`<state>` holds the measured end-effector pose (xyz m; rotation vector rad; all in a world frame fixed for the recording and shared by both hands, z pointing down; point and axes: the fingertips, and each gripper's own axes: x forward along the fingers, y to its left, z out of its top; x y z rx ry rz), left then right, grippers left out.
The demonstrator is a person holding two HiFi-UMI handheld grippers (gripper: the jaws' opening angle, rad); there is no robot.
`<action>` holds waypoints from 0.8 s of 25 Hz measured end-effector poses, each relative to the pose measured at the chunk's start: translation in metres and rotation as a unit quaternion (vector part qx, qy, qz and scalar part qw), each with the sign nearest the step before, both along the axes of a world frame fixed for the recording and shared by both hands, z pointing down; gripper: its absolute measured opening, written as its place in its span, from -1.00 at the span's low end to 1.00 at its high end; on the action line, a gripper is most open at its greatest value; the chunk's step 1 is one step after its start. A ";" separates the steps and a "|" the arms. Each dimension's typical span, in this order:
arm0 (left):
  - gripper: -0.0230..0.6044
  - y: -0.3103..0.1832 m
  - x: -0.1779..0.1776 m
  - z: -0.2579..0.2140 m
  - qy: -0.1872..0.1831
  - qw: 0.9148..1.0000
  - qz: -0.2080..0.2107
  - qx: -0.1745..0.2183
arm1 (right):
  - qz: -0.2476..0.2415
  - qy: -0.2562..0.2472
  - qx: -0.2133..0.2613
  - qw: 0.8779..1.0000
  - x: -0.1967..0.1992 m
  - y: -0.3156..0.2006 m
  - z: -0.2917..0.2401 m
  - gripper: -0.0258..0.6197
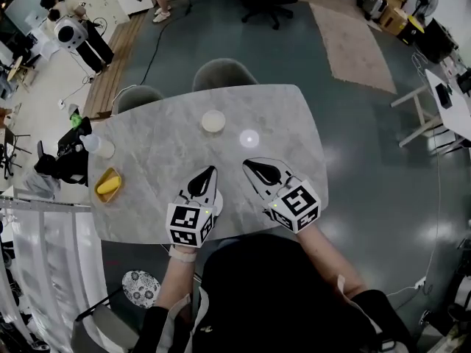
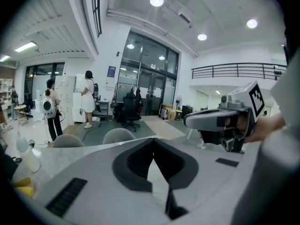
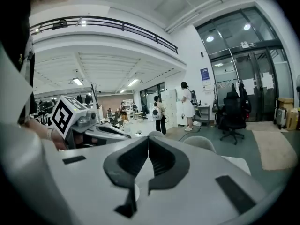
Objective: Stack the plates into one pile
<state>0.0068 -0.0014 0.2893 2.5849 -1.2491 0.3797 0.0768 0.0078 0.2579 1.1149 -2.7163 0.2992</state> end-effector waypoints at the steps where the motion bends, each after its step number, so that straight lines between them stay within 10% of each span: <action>1: -0.90 0.002 0.007 -0.004 0.004 1.000 0.009 0.007 | 0.005 -0.001 0.004 1.000 0.007 0.002 -0.003 -0.86; 20: -0.90 0.038 0.076 -0.032 0.036 0.994 0.096 0.046 | 0.088 -0.003 0.040 0.995 0.091 0.044 -0.014 -0.86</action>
